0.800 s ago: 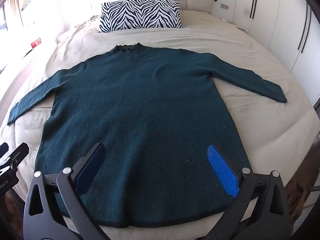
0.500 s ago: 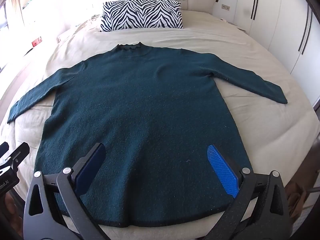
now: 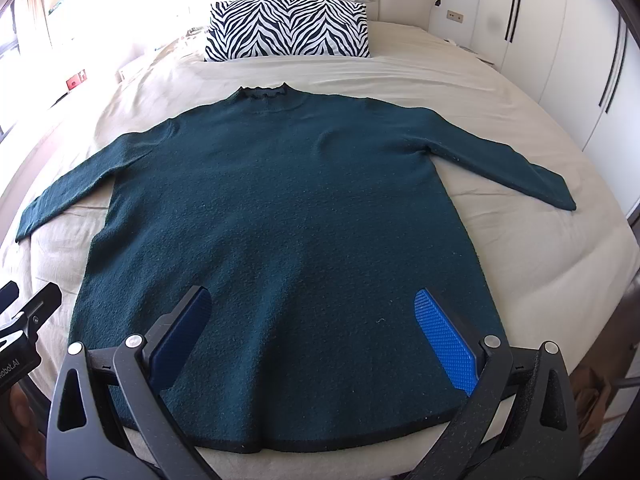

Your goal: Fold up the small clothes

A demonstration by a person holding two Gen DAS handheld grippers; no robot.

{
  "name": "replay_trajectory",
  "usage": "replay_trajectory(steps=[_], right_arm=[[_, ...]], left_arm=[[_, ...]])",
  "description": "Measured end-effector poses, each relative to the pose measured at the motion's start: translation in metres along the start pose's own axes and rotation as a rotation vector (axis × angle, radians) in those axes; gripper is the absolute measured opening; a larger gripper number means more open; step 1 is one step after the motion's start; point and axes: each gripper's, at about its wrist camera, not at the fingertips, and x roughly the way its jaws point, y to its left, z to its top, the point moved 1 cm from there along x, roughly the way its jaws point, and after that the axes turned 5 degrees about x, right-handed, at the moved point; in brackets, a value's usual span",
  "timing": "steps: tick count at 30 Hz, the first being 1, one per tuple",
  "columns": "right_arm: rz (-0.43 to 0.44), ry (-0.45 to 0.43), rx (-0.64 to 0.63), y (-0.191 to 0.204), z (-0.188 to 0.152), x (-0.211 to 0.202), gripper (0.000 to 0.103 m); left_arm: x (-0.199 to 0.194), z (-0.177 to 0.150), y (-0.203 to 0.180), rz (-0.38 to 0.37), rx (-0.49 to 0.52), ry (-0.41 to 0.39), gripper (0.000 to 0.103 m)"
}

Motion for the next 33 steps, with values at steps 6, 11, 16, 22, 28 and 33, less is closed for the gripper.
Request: replay_trajectory(steps=[6,11,16,22,28,33], right_arm=[[0.001,0.000,-0.004,0.000,-0.001,0.000,0.103],[-0.001,-0.002,-0.010,0.003,-0.002,-0.002,0.103],[-0.002,-0.002,-0.018,0.005,-0.001,-0.003,0.103],[-0.001,-0.002,-0.025,0.008,-0.001,-0.003,0.103],[-0.005,-0.003,-0.032,0.010,-0.001,-0.004,0.103],[-0.005,-0.004,-0.038,0.012,-0.002,-0.004,0.103]], left_arm=[[0.000,0.000,0.000,-0.002,0.000,-0.001,0.103],[0.002,-0.002,0.003,-0.001,-0.001,0.000,0.103],[0.002,-0.002,0.003,-0.002,-0.001,-0.001,0.103],[0.002,-0.002,0.004,-0.003,-0.004,0.000,0.103],[-0.001,-0.004,0.009,-0.004,-0.015,0.003,0.103],[0.000,-0.004,0.012,-0.005,-0.020,0.004,0.103]])
